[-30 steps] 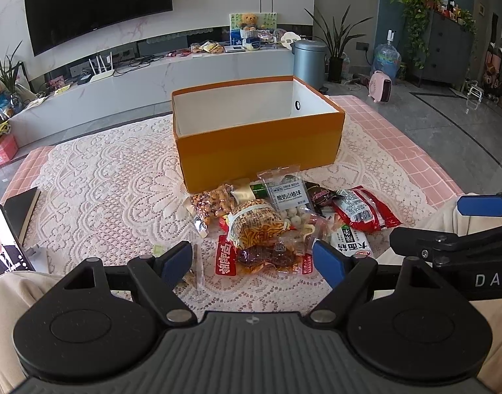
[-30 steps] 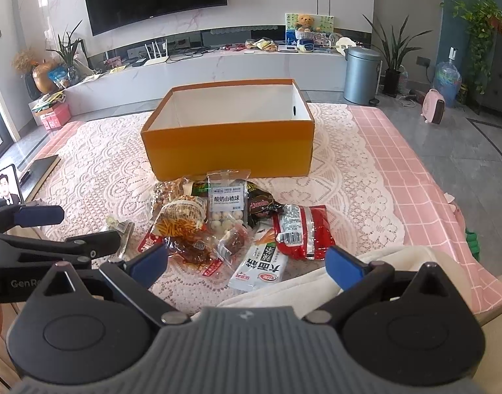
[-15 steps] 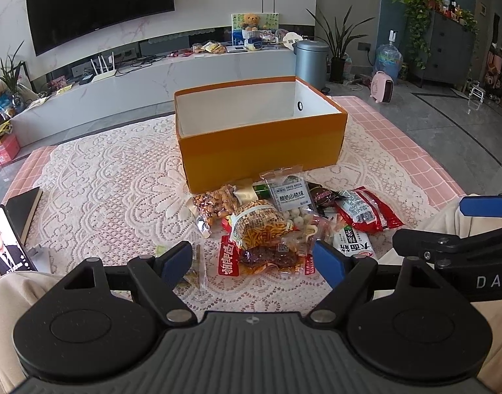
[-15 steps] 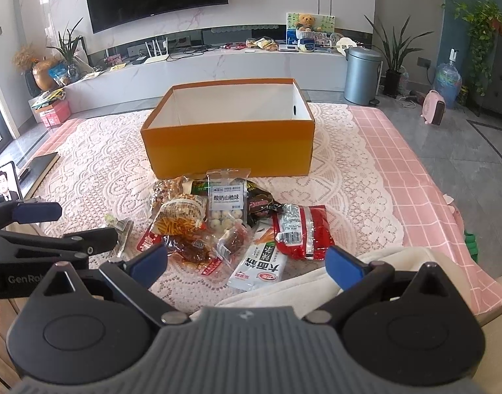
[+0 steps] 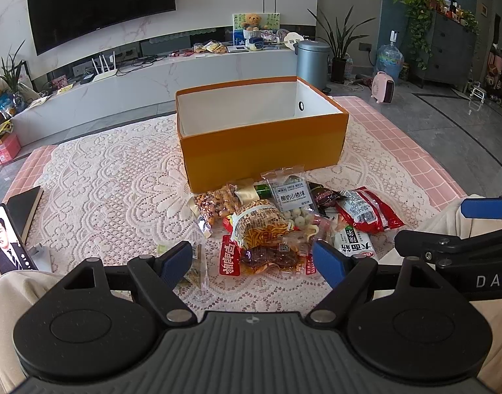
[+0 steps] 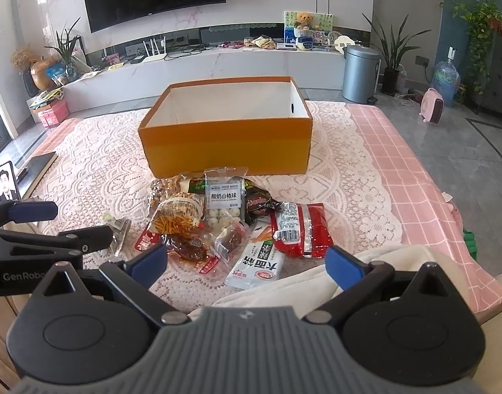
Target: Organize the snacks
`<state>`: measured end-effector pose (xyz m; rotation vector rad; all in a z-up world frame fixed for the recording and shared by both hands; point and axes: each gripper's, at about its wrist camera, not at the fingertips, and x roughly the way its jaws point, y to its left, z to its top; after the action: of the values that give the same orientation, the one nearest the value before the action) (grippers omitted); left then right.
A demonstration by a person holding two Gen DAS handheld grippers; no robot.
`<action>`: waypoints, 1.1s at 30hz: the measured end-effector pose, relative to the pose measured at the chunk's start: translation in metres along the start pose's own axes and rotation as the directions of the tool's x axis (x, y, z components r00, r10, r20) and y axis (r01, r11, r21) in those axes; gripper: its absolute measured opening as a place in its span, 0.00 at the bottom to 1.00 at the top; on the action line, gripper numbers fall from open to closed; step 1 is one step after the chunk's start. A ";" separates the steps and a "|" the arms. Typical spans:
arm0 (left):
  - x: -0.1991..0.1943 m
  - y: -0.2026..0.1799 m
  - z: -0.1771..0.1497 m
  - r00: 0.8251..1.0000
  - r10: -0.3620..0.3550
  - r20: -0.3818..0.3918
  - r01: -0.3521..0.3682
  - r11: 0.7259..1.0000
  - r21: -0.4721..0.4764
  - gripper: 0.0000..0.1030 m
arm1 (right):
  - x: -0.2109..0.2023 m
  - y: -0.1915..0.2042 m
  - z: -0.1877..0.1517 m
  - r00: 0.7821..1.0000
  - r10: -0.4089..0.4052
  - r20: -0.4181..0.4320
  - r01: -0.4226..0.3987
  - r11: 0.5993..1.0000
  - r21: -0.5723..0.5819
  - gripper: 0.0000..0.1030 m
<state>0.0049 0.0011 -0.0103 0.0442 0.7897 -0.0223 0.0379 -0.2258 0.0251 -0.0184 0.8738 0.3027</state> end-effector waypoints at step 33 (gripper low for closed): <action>0.000 0.004 0.000 1.000 0.010 0.009 -0.010 1.000 0.010 0.92 | 0.007 -0.004 -0.003 1.000 -0.012 -0.019 0.013 1.000 0.007 0.96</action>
<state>0.0045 0.0050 -0.0102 0.0575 0.7803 -0.0171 0.0410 -0.2279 0.0174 -0.0198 0.8933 0.2880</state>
